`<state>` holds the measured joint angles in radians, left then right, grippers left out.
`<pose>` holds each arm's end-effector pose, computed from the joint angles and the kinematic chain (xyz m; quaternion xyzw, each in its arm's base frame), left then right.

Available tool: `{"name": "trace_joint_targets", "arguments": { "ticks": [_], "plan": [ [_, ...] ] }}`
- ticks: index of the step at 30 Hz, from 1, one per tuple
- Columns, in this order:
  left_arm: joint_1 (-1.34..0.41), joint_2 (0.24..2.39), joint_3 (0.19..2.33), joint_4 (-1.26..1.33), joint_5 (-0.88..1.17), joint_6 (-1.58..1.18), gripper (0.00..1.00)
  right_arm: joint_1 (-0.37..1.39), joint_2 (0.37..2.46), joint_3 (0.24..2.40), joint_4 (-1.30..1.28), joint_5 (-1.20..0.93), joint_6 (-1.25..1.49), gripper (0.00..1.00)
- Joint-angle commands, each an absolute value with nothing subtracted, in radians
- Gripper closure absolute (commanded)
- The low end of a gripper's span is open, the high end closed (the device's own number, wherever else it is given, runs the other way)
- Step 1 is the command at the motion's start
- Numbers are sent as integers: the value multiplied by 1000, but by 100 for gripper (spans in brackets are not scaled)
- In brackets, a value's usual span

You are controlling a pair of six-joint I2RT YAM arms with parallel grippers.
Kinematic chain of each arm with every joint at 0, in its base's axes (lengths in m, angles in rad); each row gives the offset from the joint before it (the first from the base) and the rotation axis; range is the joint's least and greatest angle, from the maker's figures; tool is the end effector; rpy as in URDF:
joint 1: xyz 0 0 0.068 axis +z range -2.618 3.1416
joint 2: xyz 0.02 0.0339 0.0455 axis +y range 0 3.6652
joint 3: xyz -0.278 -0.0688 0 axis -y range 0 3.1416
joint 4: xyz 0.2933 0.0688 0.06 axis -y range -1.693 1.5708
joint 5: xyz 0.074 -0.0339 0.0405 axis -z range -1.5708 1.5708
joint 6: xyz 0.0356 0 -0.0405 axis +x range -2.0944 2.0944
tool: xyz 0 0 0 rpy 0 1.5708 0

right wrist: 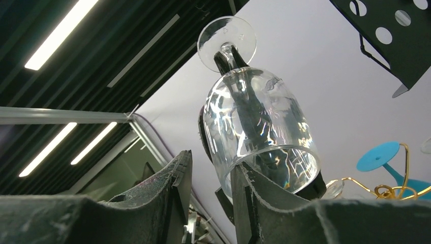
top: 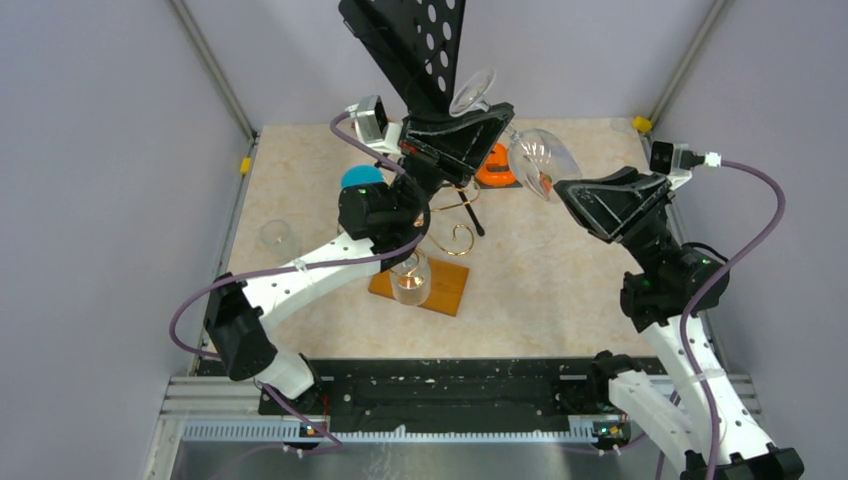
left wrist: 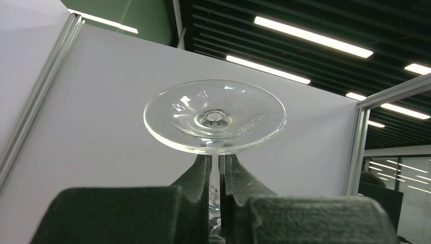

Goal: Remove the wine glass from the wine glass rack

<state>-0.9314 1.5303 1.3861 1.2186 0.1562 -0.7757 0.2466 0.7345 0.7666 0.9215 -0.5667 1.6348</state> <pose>0.2101 -0.2919 0.5045 0.0944 0.2383 -0.7409 0.6208 0.1555 0.0588 0.4540 -0.0182 0.3945 0.7891 0.4704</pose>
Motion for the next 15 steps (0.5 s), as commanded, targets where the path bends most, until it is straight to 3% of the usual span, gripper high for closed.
{"name": "trace_joint_targets", "arguments": {
  "ticks": [1,8,15],
  "plan": [
    [-940,1519,1373,1208,150,-749,100,244,734,819,990,-569,1631,68],
    [-940,1508,1339,1213,122,-765,97,243,728,831,971,-565,1625,100],
    [-940,1480,1329,1202,133,-756,67,244,719,859,921,-545,1582,100]
  ]
}}
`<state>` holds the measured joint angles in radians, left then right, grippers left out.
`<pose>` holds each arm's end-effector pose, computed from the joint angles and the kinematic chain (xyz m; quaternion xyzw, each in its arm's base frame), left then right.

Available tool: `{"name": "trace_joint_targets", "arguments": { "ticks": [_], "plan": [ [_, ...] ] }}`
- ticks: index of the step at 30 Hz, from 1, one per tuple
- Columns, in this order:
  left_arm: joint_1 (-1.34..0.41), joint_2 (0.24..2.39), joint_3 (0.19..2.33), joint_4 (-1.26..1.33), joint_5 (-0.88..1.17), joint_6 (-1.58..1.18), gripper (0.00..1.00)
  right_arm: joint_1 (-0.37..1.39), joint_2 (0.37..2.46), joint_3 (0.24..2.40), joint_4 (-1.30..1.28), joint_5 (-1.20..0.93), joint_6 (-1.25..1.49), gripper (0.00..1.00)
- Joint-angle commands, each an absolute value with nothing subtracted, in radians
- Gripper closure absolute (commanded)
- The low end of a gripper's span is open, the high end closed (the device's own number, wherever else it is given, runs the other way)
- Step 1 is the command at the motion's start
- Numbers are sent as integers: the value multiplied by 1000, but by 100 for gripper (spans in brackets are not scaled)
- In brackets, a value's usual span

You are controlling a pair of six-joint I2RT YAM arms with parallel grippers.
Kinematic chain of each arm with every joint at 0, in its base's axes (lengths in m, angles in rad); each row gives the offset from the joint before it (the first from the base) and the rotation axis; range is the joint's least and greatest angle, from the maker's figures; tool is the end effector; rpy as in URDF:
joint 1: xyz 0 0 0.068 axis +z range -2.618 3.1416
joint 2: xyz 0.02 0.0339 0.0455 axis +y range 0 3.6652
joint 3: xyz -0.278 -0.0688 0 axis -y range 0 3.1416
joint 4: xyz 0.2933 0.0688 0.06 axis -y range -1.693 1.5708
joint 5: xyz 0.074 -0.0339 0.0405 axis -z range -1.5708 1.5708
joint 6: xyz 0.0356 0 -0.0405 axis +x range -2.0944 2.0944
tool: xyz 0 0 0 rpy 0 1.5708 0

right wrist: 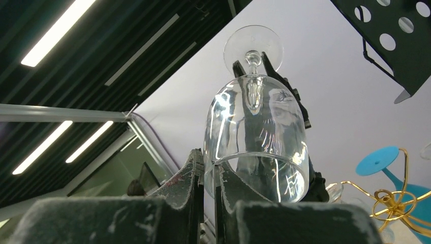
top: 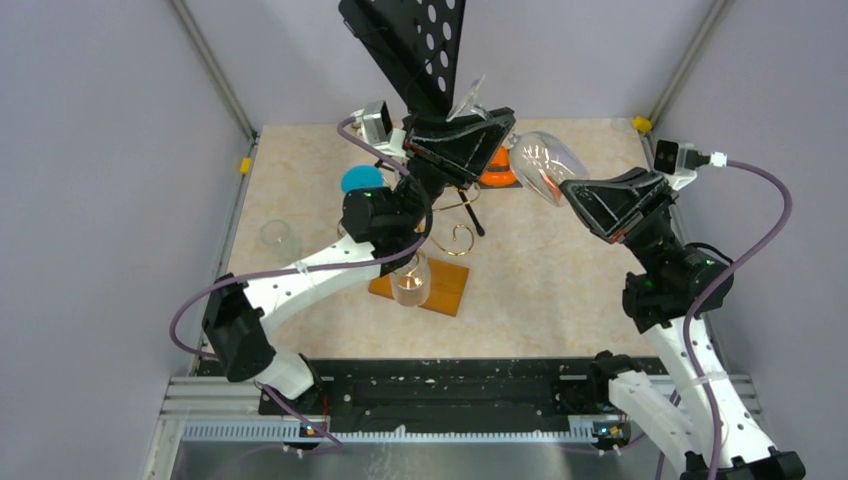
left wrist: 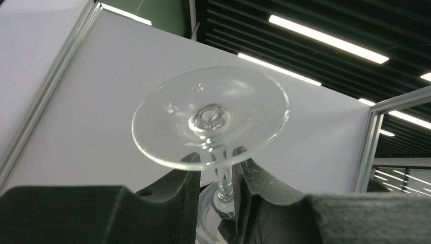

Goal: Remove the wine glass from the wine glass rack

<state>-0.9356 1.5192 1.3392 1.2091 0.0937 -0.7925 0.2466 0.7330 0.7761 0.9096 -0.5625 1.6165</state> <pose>0.2117 -0.2929 0.4914 0.0641 0.2633 -0.7401 0.6155 0.1546 0.0585 0.4569 -0.0199 0.3936 0.7848 0.4782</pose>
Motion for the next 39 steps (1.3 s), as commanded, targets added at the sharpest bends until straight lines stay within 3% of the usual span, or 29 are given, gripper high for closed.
{"name": "trace_joint_targets", "arguments": {
  "ticks": [1,7,11,17,23,27,32,39],
  "plan": [
    [-940,1475,1330,1194,139,-750,62,244,720,874,907,-545,1571,100],
    [-940,1445,1329,1150,172,-726,38,243,701,972,753,-519,1449,100],
    [-940,1420,1318,1115,183,-705,29,243,667,1018,632,-486,1351,100],
    [-939,1358,1308,999,185,-629,28,242,626,1145,325,-419,1119,100],
    [-939,1265,1396,538,155,-371,28,245,635,1359,-122,-241,844,100],
    [-937,1200,1461,209,-22,-177,28,243,690,1471,-366,-146,723,100],
    [-923,1131,1499,-48,-511,83,27,243,753,1521,-574,-41,647,100],
    [-780,1043,1477,-285,-693,27,27,243,879,1524,-738,-37,550,100]
  ]
}}
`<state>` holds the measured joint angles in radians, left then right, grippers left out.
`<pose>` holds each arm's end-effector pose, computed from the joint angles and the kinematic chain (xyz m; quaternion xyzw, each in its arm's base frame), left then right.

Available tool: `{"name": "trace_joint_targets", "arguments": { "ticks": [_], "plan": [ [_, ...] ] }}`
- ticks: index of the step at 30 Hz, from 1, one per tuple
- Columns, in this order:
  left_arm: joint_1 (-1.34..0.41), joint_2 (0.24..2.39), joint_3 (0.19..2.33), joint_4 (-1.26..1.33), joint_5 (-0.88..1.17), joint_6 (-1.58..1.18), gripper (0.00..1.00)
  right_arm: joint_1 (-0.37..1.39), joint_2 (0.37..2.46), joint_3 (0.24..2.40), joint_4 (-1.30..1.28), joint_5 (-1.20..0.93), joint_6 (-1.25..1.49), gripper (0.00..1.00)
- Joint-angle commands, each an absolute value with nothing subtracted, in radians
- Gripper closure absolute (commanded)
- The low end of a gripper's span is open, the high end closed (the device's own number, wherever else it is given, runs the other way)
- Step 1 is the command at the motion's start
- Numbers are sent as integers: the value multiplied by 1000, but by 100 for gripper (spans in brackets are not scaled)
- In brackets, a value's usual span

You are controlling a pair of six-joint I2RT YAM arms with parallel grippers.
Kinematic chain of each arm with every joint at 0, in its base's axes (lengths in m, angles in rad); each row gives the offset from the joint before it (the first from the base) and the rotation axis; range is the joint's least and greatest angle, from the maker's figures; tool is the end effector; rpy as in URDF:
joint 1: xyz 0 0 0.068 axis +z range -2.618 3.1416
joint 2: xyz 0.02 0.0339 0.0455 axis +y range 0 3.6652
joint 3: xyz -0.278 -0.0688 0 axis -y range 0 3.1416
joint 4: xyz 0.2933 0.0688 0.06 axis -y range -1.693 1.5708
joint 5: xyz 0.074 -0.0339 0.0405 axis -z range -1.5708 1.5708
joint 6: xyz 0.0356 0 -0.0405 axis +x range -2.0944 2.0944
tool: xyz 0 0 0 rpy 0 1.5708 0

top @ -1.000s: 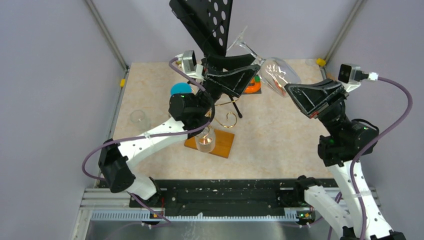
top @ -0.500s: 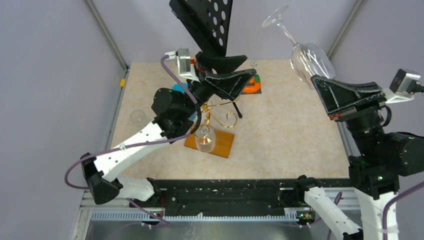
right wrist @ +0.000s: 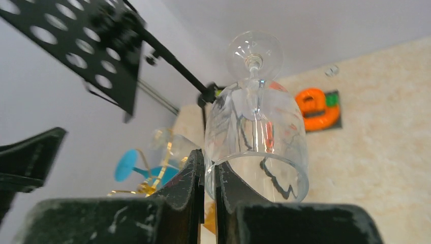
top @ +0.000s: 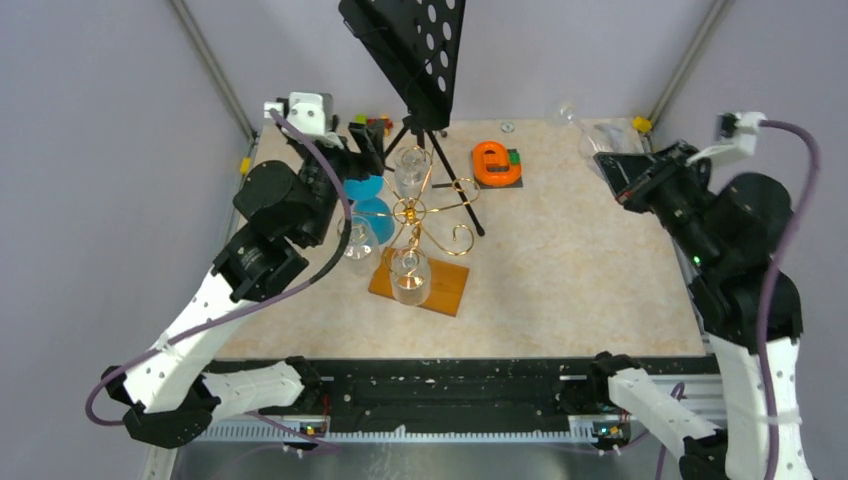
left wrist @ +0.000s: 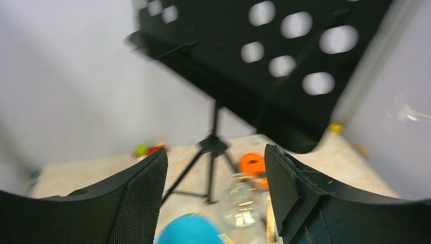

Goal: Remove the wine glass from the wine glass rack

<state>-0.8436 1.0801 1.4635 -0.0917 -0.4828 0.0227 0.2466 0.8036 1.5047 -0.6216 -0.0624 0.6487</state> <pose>0.1716 -0.1680 0.5544 0.0691 0.6065 -0.1800 0.7713 0.1174 0.0318 0.5574 0.1130 0.6690 0.3369 0.6528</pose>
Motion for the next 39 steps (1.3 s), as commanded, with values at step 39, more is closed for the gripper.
{"name": "trace_joint_targets", "arguments": {
  "ticks": [39],
  "plan": [
    [-717,629,1143,-425,-829,-53,26,373,1614,1609,-967,23,140,100]
  ]
}}
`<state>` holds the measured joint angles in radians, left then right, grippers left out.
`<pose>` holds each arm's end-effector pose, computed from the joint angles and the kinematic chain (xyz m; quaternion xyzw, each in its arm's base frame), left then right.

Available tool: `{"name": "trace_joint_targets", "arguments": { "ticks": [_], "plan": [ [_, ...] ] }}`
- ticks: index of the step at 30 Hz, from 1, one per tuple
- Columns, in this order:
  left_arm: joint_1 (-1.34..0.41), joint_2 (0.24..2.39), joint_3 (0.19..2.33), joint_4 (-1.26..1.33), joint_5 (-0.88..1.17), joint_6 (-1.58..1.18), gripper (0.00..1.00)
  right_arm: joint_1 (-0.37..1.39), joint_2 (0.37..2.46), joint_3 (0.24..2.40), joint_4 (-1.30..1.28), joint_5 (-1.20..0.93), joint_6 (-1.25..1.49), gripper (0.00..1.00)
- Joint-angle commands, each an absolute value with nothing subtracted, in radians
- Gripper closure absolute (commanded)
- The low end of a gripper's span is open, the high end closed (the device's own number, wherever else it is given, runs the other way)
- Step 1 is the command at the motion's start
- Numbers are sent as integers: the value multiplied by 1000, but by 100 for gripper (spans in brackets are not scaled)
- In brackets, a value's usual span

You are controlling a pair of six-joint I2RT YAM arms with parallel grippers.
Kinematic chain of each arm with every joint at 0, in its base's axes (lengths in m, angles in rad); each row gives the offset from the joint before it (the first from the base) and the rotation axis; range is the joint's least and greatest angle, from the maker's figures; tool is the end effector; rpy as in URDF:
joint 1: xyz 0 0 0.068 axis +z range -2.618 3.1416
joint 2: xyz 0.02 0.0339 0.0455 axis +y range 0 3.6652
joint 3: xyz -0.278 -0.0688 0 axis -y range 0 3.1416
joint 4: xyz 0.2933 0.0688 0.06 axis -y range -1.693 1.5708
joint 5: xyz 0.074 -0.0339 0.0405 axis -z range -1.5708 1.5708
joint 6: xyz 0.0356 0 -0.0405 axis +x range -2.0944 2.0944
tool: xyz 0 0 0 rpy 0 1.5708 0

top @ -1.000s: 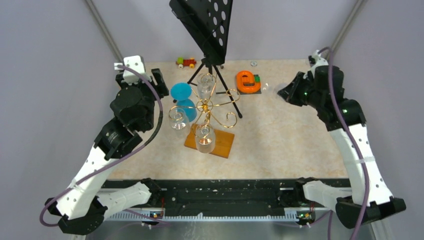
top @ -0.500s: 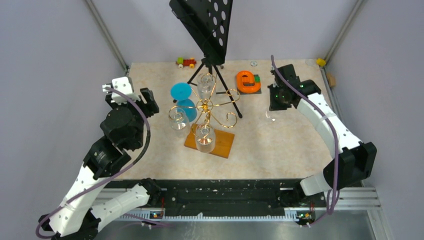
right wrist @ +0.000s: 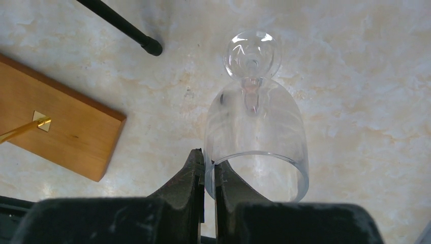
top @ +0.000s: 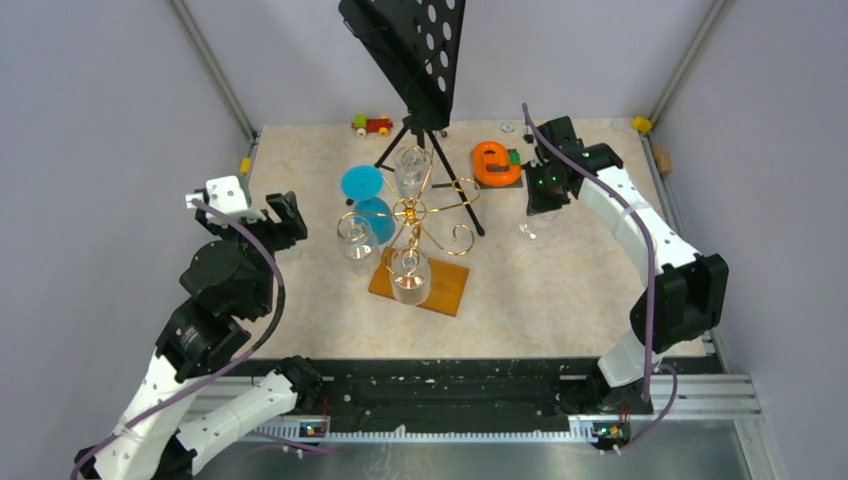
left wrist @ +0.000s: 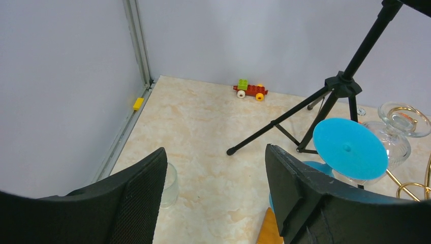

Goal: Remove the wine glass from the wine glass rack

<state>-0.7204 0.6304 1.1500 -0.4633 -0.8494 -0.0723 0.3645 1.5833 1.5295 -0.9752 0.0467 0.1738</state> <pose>0.1060 -0.0575 0.4806 -0.0846 0.6887 0.0055 0.7201 0.3520 0.1325 0.3417 -0.0855 0.9595 0.0495 0.2639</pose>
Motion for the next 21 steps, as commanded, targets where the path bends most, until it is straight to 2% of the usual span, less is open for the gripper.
{"name": "trace_joint_targets", "arguments": {
  "ticks": [1,11,16,19,21],
  "plan": [
    [-718,630,1143,-429,-830,-55,26,373,1624,1620,-969,17,137,100],
    [-717,599,1143,-434,-804,-58,25,373,1735,1728,-1033,-3,107,99],
    [-717,587,1140,-434,-762,-58,24,374,1776,1766,-1030,-3,109,75],
    [-716,587,1147,-434,-690,-61,23,373,1805,1800,-1025,-3,112,66],
    [-717,589,1159,-443,-650,-66,23,373,1824,1839,-1030,-3,114,65]
  ]
}}
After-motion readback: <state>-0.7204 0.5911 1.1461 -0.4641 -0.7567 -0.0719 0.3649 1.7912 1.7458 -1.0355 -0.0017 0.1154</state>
